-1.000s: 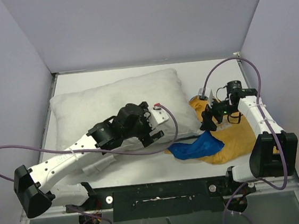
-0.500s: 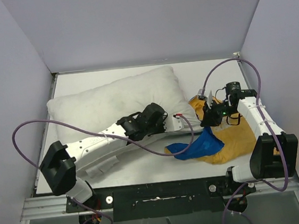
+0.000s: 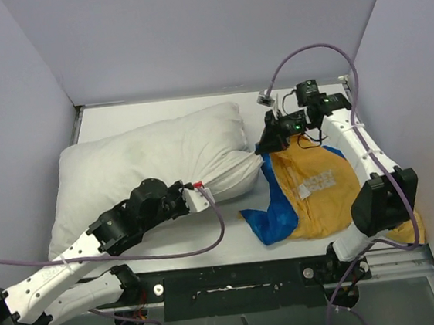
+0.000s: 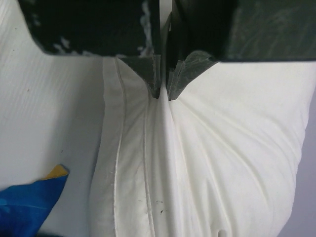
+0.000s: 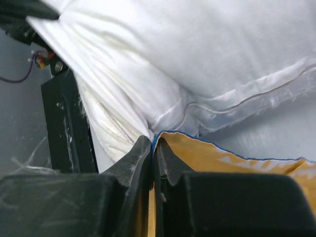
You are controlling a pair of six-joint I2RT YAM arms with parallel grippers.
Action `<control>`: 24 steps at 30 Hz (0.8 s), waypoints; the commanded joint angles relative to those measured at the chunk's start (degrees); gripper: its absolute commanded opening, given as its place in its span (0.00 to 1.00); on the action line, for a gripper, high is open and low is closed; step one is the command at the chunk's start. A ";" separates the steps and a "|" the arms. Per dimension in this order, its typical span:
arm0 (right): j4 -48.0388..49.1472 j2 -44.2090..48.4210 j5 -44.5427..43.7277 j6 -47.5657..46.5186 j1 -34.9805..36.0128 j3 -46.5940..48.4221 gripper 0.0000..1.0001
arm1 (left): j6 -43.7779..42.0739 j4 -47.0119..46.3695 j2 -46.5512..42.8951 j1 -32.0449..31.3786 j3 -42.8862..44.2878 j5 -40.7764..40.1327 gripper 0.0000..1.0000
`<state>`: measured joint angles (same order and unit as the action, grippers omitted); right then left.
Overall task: Put the pillow into the pillowcase
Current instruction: Adjust the pillow at the center of the board, then pick up the pillowcase from the center of the board.
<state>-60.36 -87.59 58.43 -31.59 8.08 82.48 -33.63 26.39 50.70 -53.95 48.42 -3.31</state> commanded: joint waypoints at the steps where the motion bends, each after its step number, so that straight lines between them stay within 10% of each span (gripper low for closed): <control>1: 25.10 -11.42 -19.71 20.18 1.93 13.38 0.00 | 3.30 17.16 -8.45 1.99 -2.77 -9.98 0.00; 4: 34.74 -20.22 -32.36 31.42 6.78 20.96 0.00 | 4.53 17.93 -12.39 2.09 -2.93 -14.08 0.00; 8: 33.88 -33.25 -49.14 33.74 11.51 31.43 0.35 | 4.38 19.70 -16.58 2.25 -1.08 -19.12 0.00; 15: 23.33 -29.91 -23.35 18.89 6.93 30.25 0.83 | -0.47 18.03 -20.05 2.44 -0.73 -15.81 0.00; 18: 22.08 -19.38 -12.24 12.15 0.92 20.63 0.90 | -0.38 13.73 -20.83 2.39 -1.75 -7.89 0.00; 24: 15.59 -9.48 -21.47 2.19 -2.84 5.86 0.87 | 5.07 4.03 -19.10 2.36 1.67 5.80 0.00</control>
<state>-40.29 -102.74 38.06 -20.05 4.84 93.69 -31.97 43.07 31.33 -51.77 45.04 -7.22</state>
